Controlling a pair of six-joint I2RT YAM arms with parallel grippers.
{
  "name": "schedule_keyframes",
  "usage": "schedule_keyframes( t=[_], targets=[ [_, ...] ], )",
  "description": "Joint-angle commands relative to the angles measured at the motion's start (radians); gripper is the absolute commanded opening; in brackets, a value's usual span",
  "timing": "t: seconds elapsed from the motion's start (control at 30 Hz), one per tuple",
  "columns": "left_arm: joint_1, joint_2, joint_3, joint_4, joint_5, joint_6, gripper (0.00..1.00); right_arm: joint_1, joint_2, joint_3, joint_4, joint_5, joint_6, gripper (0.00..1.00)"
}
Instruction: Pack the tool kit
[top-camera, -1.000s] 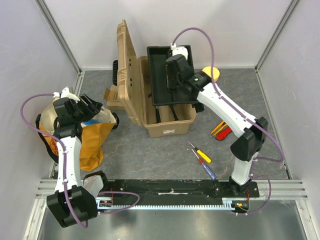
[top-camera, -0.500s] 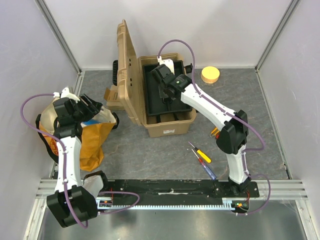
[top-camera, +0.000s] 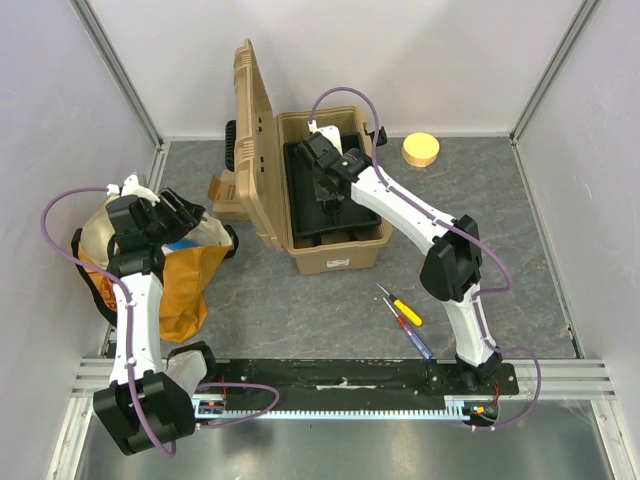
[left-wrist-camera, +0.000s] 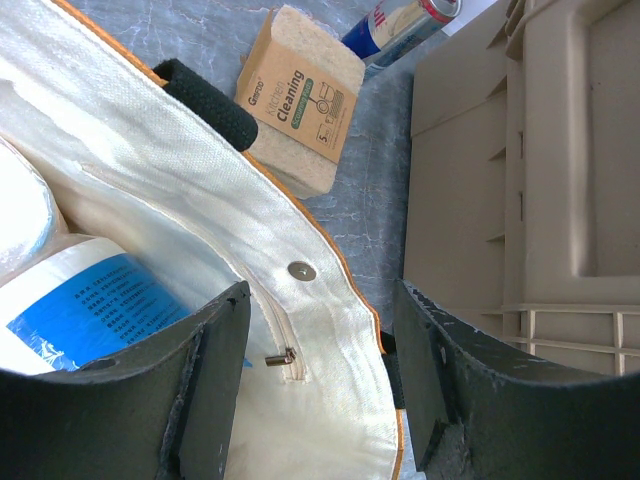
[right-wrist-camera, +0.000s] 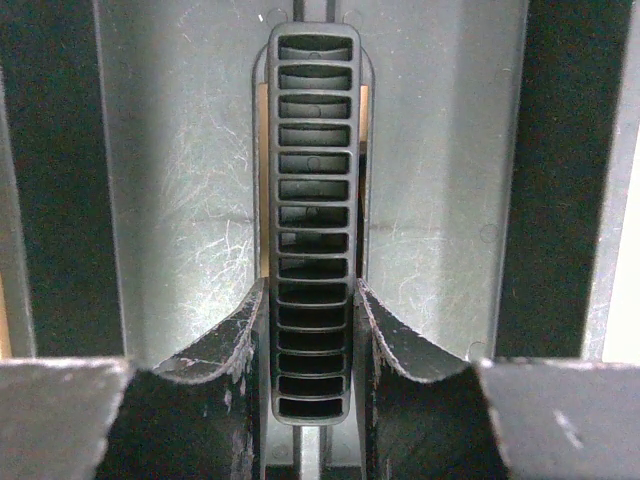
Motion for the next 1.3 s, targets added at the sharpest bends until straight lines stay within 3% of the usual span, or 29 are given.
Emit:
schedule_keyframes(
  t=[0.0, 0.53, 0.9, 1.27],
  targets=[
    [-0.002, -0.015, 0.023, 0.018, -0.006, 0.034, 0.64, -0.001, -0.001, 0.079, -0.008, -0.005, 0.023, 0.00],
    [-0.002, -0.017, 0.023, 0.018, -0.009, 0.034, 0.64, -0.018, 0.031, 0.115, -0.073, -0.065, 0.065, 0.00],
    [-0.002, -0.017, 0.023, 0.016, -0.010, 0.035, 0.64, -0.018, 0.017, 0.003, -0.024, -0.025, 0.089, 0.00],
    [-0.002, -0.013, 0.024, 0.016, -0.010, 0.035, 0.64, -0.018, -0.006, 0.035, -0.048, -0.004, 0.074, 0.00]
  ],
)
